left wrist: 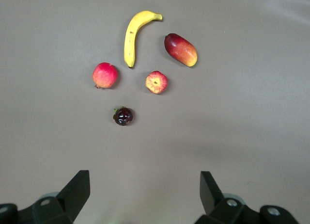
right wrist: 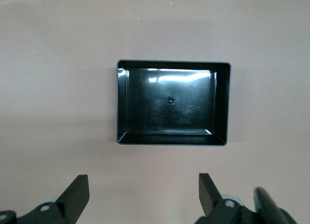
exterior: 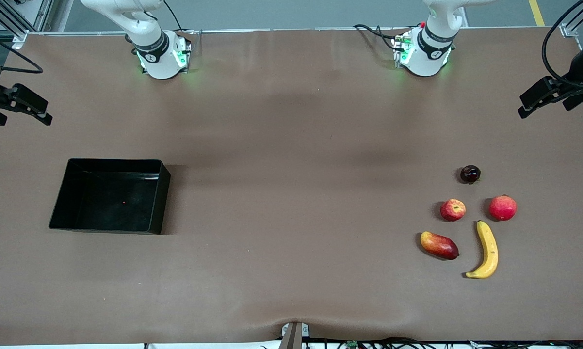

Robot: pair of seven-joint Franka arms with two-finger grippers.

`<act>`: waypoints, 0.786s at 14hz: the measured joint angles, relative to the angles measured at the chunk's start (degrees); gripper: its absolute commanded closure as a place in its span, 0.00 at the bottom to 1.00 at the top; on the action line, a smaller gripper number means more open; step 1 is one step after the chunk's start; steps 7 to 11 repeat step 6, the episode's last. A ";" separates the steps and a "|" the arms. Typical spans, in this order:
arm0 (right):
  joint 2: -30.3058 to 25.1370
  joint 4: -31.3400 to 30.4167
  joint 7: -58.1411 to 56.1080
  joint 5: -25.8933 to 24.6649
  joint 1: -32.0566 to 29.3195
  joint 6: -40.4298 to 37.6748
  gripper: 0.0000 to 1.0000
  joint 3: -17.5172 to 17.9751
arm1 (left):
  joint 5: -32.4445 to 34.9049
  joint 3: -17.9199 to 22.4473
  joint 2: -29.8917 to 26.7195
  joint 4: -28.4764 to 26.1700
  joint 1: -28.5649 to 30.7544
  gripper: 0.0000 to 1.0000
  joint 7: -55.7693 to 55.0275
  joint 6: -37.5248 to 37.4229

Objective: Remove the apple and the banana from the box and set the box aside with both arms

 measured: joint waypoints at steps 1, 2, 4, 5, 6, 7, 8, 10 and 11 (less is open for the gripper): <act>0.01 0.00 0.00 0.00 0.00 0.00 0.00 0.00 | 0.00 0.04 0.00 0.00 0.01 0.00 0.00 -0.02; 0.02 0.00 0.00 0.00 0.00 0.00 0.00 0.00 | 0.00 0.08 0.00 0.02 0.02 0.00 0.00 -0.03; 0.06 0.00 0.00 0.00 0.00 0.00 0.00 0.00 | 0.00 0.18 0.00 0.10 0.04 0.00 0.00 -0.38; 0.07 0.00 0.00 0.00 0.00 0.00 0.00 0.00 | 0.00 0.21 0.00 0.11 0.05 0.00 0.00 -0.61; 0.07 0.00 0.00 0.00 0.00 0.00 0.00 0.00 | 0.00 0.22 0.00 0.11 0.05 0.00 0.00 -0.73; 0.07 0.00 0.00 0.00 0.00 0.00 0.00 0.00 | 0.00 0.22 0.00 0.11 0.05 0.00 0.00 -0.73; 0.07 0.00 0.00 0.00 0.00 0.00 0.00 0.00 | 0.00 0.22 0.00 0.11 0.05 0.00 0.00 -0.73; 0.07 0.00 0.00 0.00 0.00 0.00 0.00 0.00 | 0.00 0.22 0.00 0.11 0.05 0.00 0.00 -0.73; 0.07 0.00 0.00 0.00 0.00 0.00 0.00 0.00 | 0.00 0.22 0.00 0.11 0.05 0.00 0.00 -0.73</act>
